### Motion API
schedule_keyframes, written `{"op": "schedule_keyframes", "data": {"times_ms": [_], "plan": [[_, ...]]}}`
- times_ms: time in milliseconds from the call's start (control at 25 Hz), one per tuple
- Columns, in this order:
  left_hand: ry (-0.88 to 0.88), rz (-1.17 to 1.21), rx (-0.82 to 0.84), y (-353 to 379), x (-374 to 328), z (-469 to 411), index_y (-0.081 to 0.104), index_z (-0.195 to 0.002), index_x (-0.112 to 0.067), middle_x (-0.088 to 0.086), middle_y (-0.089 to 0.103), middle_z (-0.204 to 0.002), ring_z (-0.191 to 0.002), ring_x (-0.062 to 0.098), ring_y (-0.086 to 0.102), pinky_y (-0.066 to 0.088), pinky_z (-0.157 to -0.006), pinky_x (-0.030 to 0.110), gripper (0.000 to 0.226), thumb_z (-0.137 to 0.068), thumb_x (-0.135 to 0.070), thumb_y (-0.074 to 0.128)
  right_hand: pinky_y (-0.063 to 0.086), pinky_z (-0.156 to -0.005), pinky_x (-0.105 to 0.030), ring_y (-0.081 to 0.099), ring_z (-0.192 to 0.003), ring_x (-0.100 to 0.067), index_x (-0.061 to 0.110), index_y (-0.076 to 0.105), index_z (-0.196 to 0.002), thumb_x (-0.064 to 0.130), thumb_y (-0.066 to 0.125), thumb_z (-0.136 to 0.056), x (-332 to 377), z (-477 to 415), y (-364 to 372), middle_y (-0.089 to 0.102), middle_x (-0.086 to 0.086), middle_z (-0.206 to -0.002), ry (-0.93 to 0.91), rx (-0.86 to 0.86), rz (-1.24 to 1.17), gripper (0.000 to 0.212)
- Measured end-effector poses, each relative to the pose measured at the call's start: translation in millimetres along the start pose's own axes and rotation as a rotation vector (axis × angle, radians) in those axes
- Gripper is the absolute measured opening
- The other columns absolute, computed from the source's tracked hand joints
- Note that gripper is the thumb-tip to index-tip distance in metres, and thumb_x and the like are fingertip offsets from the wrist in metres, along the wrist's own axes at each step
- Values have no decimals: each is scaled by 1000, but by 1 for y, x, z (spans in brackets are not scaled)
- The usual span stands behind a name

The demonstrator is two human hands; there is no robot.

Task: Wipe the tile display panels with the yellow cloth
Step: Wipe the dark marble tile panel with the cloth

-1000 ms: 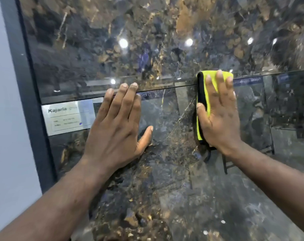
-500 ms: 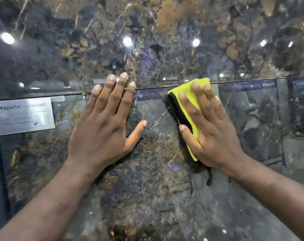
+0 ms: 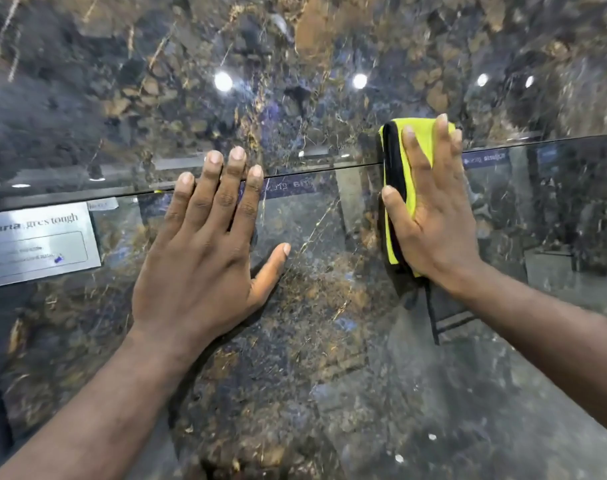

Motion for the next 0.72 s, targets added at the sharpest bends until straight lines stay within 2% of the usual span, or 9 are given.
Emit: {"op": "schedule_keyframes", "data": {"times_ms": [40, 160, 200, 360, 400, 520, 560, 680, 720], "plan": [[13, 5, 7, 0, -1, 0, 9, -173, -5, 17, 5, -181, -169, 32, 3, 13, -135, 56, 89, -110, -65, 27, 9, -132, -57, -7, -165, -33, 23, 14, -171, 44, 45, -110, 4, 5, 3, -2, -13, -178, 39, -1, 11, 71], [58, 2, 20, 2, -6, 2, 7, -173, -3, 15, 3, -181, -169, 28, 0, 12, -135, 57, 90, -110, -65, 24, 13, -131, -59, 2, -164, -40, 14, 25, -168, 38, 51, -109, 34, 40, 10, 8, -21, -176, -355, 73, 111, 69], [70, -5, 30, 3, -7, 2, 5, -172, -2, 16, 1, -181, -169, 28, -1, 11, -135, 57, 91, -110, -66, 22, 12, -132, -56, 3, -164, -40, 13, 27, -167, 38, 51, -109, 29, 40, 5, 9, -21, -176, -394, 83, 131, 68], [90, -22, 33, 2, -8, 2, 2, -172, -1, 17, -3, -181, -169, 29, -3, 8, -135, 58, 93, -109, -67, 19, -2, -133, -44, -10, -164, -30, 30, 5, -170, 47, 39, -110, -15, 3, 1, -8, -8, -178, 118, 7, 23, 71], [93, -17, 35, 2, -9, 1, 2, -172, 0, 17, -3, -181, -169, 30, -2, 8, -135, 58, 93, -109, -67, 20, 0, -133, -47, -10, -164, -31, 29, 5, -170, 46, 40, -110, -6, 7, 3, -9, -8, -178, 80, -1, 48, 71], [88, -8, 34, 0, -9, 3, 9, -172, 1, 18, 2, -181, -169, 32, 3, 10, -134, 60, 94, -108, -66, 26, 7, -133, -53, -4, -164, -35, 20, 17, -170, 41, 46, -110, 10, 37, 5, 1, -14, -178, -304, 69, 110, 69], [81, -11, 28, -1, -9, 2, 14, -171, 1, 18, 7, -181, -168, 33, 8, 12, -134, 60, 94, -108, -66, 28, 7, -133, -52, -4, -165, -34, 21, 17, -170, 42, 45, -110, -4, 33, -2, 1, -14, -178, -281, 68, 108, 69], [7, 18, -11, -8, -10, -7, 34, -164, 2, 20, 25, -176, -163, 38, 25, 17, -133, 61, 91, -105, -66, 40, 8, -132, -55, -8, -165, -30, 29, 10, -171, 48, 41, -110, -48, 6, -7, -4, -9, -179, 102, 10, -8, 71], [-16, 21, -26, -10, -15, -12, 39, -160, 2, 22, 31, -172, -159, 40, 29, 18, -133, 60, 88, -104, -65, 43, 10, -132, -57, -7, -165, -31, 28, 11, -171, 47, 42, -110, -42, 6, -4, -3, -9, -179, 83, 12, 20, 71]]}}
Point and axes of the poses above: each hand's wrist, its own z-axis away from the middle knuckle, its own y-axis out of the palm, x = y × z, the point moved 10 cm from there along -z, towards the middle knuckle
